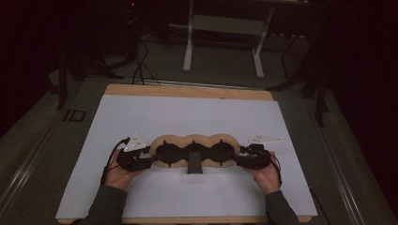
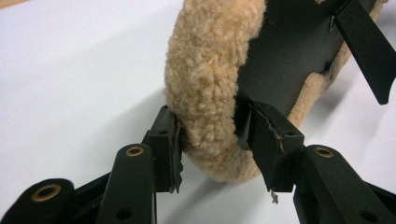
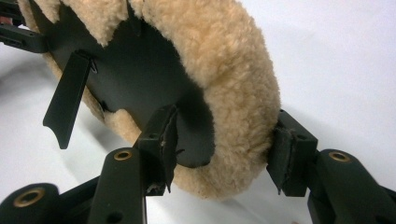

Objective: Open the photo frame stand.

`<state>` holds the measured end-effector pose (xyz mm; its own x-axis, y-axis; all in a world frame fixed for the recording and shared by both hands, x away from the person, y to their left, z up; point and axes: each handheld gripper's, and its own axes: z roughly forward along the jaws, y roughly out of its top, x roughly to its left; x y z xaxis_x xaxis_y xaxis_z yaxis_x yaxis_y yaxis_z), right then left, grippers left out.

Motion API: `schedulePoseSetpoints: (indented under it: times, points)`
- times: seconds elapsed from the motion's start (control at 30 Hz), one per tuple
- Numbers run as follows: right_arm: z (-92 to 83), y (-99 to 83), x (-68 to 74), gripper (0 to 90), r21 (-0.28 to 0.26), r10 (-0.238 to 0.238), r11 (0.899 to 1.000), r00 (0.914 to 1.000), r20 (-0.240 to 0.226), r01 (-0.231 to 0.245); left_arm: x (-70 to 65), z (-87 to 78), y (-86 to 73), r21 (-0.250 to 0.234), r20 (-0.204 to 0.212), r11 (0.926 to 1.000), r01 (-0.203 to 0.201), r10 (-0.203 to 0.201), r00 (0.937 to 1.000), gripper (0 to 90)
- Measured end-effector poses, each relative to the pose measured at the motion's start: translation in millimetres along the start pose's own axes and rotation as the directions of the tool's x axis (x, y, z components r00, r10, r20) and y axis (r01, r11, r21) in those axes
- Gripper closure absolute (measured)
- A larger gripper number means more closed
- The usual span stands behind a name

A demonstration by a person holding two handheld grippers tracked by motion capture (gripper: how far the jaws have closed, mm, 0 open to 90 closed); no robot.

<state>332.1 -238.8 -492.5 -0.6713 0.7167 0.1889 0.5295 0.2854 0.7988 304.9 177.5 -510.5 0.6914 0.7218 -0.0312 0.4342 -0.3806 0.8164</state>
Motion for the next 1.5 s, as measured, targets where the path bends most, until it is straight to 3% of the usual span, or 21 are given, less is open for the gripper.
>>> schedulePoseSetpoints:
  times: [0.13,0.3,0.5,0.6,0.93,1.13,1.2,1.27,1.5]
  points:
    - [1.7,0.0,-2.5,47.2,-0.004,-0.011,1.0,0.9999,0.003,0.011,-2.7,1.7,4.0,0.001,-0.036,0.9993,-0.036,0.036,0.9987,56.2]
    - [4.7,0.6,-3.8,45.3,0.001,-0.031,1.0,0.9991,0.029,0.031,-7.1,6.4,9.7,0.005,-0.095,0.9963,-0.086,0.086,0.9918,56.0]
    - [7.8,0.1,-3.1,44.9,0.007,-0.055,0.999,0.9973,0.05,0.054,-9.3,9.4,13.2,0.014,-0.156,0.991,-0.133,0.134,0.9786,55.8]
    - [10.8,1.0,-1.9,44.3,0.011,-0.077,0.997,0.9946,0.07,0.076,-11.2,11.6,14.5,0.016,-0.196,0.9877,-0.155,0.155,0.9682,55.6]
    - [18.6,1.3,-2.2,42.7,0.007,-0.103,0.995,0.989,0.106,0.103,-15.3,16.4,13.5,0.015,-0.274,0.9824,-0.186,0.183,0.9441,55.1]
    - [21.0,-2.8,0.8,41.8,-0.005,-0.12,0.993,0.9857,0.118,0.122,-16.7,14.2,9.4,0.008,-0.268,0.9841,-0.177,0.173,0.9478,55.5]
    - [20.9,-3.5,1.4,41.2,-0.007,-0.122,0.992,0.9855,0.118,0.124,-16.4,12.7,8.6,0.006,-0.258,0.9855,-0.17,0.166,0.9518,55.6]
    - [20.8,-4.0,1.8,40.1,-0.009,-0.123,0.992,0.9856,0.116,0.125,-15.8,10.4,6.9,-0.012,-0.237,0.9901,-0.14,0.133,0.9623,55.4]
    - [18.4,-6.3,3.6,38.6,0.0,-0.121,0.993,0.9873,0.104,0.122,-16.1,6.6,4.8,-0.014,-0.213,0.9925,-0.121,0.115,0.9703,54.4]
